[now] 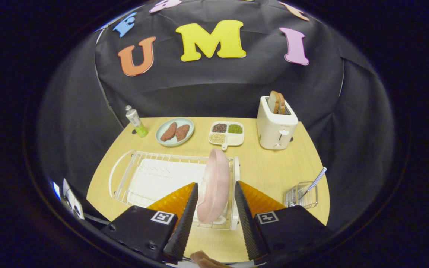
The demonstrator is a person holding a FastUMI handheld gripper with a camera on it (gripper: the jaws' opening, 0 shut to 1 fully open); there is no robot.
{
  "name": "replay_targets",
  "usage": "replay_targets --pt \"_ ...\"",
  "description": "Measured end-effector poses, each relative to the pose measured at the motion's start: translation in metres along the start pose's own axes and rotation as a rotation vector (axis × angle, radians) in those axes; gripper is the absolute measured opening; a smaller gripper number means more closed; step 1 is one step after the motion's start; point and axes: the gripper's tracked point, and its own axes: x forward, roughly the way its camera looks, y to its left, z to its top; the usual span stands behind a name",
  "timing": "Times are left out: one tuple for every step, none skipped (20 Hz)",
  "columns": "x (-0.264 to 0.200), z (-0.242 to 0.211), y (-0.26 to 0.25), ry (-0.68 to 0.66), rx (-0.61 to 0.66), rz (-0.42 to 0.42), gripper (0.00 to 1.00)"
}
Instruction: Take the plate from the dish rack, then take the spoon from the basket and place it into the plate.
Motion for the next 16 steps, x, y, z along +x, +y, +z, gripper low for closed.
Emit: replay_targets --pt "0.006 0.005 0.002 0.016 -0.02 -0.013 0.69" --pt "0.014 0.008 -0.001 0.047 -0.043 -0.04 0.73" --pt "0.021 0.008 -0.005 0.09 -0.066 -0.061 0.77" --pt "0.027 0.007 -0.004 0.135 -0.054 -0.07 0.8" --pt "0.032 0.007 -0.002 0.176 -0.039 -0.071 0.82" --pt "0.037 0.007 -0.004 0.216 -0.035 -0.083 0.82" --pt "0.041 0.002 -0.007 0.273 -0.034 -0.113 0.81" --pt "0.042 -0.003 -0.01 0.311 -0.049 -0.138 0.82" --pt "0.044 -0.002 -0.013 0.337 -0.063 -0.17 0.81" --pt "0.046 0.003 -0.013 0.334 -0.071 -0.199 0.8" --pt "0.047 0.008 -0.015 0.326 -0.082 -0.236 0.79" --pt "0.047 0.014 -0.016 0.315 -0.088 -0.267 0.76" --pt "0.046 0.013 -0.015 0.326 -0.101 -0.298 0.71" --pt "0.045 0.011 -0.013 0.344 -0.109 -0.315 0.67" --pt "0.046 0.009 -0.01 0.363 -0.119 -0.335 0.62" --pt "0.047 0.007 -0.012 0.388 -0.131 -0.38 0.58"
